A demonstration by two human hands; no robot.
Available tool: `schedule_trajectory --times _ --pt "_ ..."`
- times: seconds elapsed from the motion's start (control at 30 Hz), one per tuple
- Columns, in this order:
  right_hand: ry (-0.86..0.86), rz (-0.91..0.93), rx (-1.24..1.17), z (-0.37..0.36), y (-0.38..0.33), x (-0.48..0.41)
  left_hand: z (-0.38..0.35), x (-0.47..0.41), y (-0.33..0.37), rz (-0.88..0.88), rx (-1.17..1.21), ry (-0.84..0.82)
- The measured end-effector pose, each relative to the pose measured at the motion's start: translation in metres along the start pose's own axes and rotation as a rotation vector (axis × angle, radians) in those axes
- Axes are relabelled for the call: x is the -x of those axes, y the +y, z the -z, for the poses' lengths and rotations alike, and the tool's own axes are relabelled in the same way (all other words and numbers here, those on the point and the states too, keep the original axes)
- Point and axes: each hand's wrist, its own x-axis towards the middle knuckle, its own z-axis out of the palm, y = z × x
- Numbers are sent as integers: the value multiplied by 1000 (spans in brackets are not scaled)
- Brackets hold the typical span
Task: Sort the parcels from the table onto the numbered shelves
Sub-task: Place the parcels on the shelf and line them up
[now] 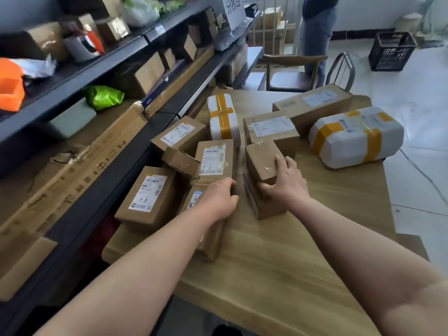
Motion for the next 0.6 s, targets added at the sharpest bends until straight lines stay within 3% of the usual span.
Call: schedule_trajectory --times 0.17,0.33,0.5,0.6 --pt "254 76 -139 17 16 12 -10 -21 15 -67 102 -16" --pt "349 105 -26 45 66 54 -37 -26 52 -149 301 -104" --pt "266 76 264 44 113 104 -91 -11 94 -198 408 -264" --pt "112 73 417 26 138 131 -128 1 105 -171 385 -370"
